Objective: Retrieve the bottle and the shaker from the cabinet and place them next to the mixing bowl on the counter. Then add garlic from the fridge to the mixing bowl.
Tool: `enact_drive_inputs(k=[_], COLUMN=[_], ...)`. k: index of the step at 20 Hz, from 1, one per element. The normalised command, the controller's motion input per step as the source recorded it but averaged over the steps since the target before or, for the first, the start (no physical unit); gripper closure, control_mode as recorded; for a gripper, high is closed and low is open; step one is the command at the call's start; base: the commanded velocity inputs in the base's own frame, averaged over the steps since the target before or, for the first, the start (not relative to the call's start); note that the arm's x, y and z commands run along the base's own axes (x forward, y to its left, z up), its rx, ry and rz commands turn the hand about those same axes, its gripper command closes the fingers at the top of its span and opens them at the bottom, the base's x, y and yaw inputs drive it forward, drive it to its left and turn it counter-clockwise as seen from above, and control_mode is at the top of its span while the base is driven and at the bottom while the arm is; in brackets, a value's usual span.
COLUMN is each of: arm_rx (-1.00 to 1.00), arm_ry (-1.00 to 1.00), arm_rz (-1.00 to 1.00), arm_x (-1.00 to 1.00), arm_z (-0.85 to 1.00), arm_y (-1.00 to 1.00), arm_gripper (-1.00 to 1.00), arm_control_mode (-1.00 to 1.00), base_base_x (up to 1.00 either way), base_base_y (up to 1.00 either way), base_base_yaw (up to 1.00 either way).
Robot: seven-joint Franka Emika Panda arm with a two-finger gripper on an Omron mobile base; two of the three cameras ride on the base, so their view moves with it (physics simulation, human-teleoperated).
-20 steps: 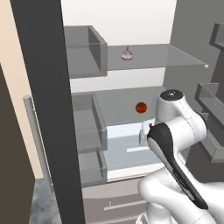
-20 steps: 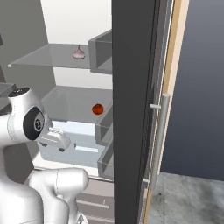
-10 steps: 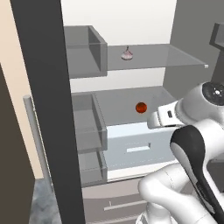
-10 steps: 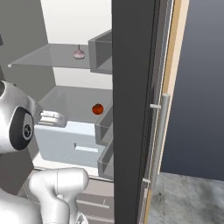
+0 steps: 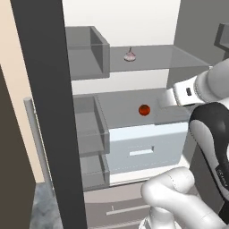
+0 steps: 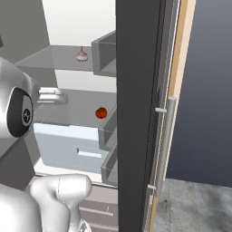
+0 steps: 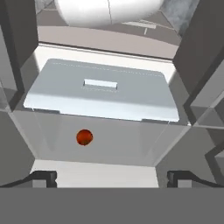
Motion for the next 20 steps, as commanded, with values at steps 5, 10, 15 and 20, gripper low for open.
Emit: enact_drive_inputs(k=[5, 10, 15, 20], arm_rx=[-0.04, -0.01, 0.0, 0.0], arm_ry=[-0.14, -0.35, -0.17, 0.01], arm_rz=[-0.04, -0.07, -0.01, 0.0], arm_x=[0.04, 0.22, 0.24, 0.44], arm_z=[0.33, 0.14, 0.23, 0.41], arm_y=[0.01, 0.01, 0.1, 0.1], arm_gripper=[-1.0, -1.0, -1.0, -1.0], arm_control_mode=[-1.0, -1.0, -1.0, -1.0], base_base_x=[0.0, 0.0, 0.0, 0.0], base_base_y=[0.0, 0.0, 0.0, 0.0], base_base_yaw=[0.0, 0.0, 0.0, 0.0])
